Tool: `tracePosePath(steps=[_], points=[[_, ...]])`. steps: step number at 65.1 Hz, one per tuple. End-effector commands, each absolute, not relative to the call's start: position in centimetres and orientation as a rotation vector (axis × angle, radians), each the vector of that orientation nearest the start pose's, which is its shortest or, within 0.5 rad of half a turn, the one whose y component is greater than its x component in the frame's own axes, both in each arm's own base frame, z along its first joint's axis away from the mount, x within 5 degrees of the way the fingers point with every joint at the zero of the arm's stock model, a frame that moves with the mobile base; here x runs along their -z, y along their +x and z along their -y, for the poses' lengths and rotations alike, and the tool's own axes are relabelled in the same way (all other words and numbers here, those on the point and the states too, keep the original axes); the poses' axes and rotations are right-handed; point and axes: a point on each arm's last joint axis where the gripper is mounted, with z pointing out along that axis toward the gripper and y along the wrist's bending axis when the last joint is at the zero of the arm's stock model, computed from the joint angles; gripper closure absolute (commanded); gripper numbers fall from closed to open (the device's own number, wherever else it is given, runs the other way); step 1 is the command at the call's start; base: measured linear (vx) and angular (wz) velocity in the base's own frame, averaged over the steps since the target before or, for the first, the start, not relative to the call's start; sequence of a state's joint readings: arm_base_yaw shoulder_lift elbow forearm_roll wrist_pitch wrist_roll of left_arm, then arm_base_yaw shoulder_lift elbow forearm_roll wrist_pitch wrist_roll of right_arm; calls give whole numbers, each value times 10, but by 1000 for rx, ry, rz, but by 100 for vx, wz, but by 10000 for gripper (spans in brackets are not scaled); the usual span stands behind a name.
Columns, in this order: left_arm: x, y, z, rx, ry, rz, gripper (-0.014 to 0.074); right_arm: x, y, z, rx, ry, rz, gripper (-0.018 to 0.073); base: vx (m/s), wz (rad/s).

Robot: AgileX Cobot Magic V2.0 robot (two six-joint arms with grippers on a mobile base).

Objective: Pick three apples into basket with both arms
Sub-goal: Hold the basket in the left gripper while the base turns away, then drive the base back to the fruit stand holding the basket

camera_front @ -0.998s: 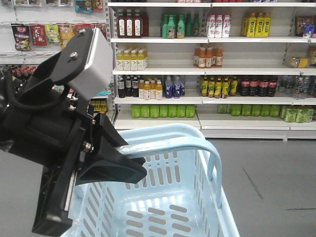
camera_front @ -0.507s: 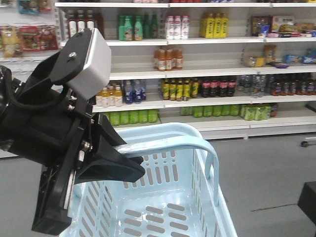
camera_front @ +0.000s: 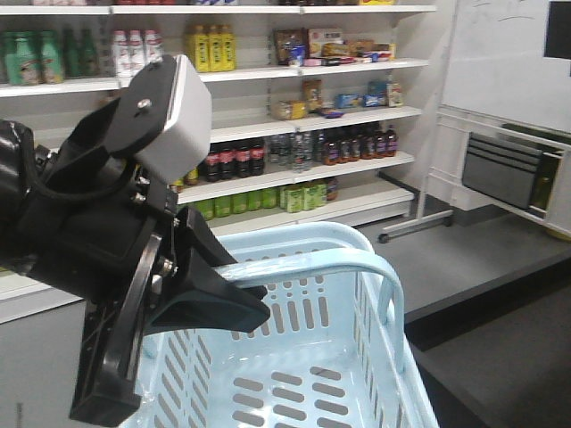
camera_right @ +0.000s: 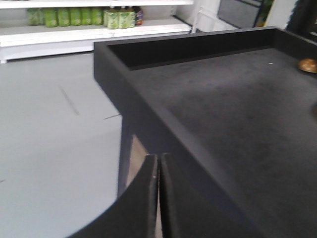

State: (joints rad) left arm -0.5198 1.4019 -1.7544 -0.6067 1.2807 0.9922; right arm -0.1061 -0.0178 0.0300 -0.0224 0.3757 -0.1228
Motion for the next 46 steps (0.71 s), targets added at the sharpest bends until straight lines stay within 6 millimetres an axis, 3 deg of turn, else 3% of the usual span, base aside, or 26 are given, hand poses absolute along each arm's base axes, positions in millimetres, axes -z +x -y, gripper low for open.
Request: tracePosePath(steps=[1, 46], points=[[-506, 190, 171, 557, 1487, -1495, 604, -178, 53, 6, 184, -24, -1794, 564, 19, -63], [-511, 181, 164, 519, 1490, -1480, 604, -178, 54, 6, 187, -28, -1797, 564, 14, -59]])
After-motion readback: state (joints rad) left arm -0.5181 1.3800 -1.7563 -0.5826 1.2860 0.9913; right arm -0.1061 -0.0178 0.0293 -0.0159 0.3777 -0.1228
